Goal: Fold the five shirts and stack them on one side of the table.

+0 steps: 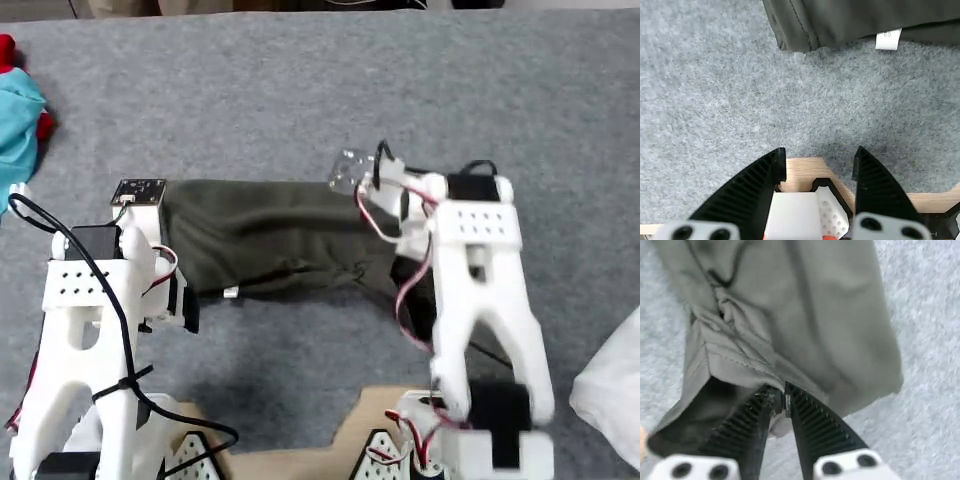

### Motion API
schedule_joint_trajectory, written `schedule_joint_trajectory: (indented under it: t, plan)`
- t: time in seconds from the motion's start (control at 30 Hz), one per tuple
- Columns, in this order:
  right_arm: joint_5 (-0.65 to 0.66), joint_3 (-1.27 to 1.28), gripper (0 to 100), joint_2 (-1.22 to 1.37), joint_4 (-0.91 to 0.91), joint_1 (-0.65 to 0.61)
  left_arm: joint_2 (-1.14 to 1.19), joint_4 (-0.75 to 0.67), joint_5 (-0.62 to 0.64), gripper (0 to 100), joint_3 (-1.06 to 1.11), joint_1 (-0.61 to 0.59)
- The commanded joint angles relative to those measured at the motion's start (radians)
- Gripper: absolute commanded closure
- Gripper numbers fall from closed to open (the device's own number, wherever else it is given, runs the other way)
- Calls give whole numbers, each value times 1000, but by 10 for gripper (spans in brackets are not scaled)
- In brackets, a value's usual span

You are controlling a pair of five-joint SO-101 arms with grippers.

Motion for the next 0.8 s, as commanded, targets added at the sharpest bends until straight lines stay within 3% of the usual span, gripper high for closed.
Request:
schedule_joint_trajectory:
  t: [0.0,0.23,0.37,0.47,0.77]
  plan:
    - [32,-156,985,124,-3,-21,-27,9,0,775,-17,6]
    - [118,-306,960,334,-2,-44,-33,9,0,775,-14,6]
    - [120,-340,771,372,-2,-27,-28,26,0,776,-18,12]
    - [120,-357,695,372,-2,-13,-33,26,0,776,-18,15]
    - [117,-446,687,371,8,105,-33,25,0,776,-18,17]
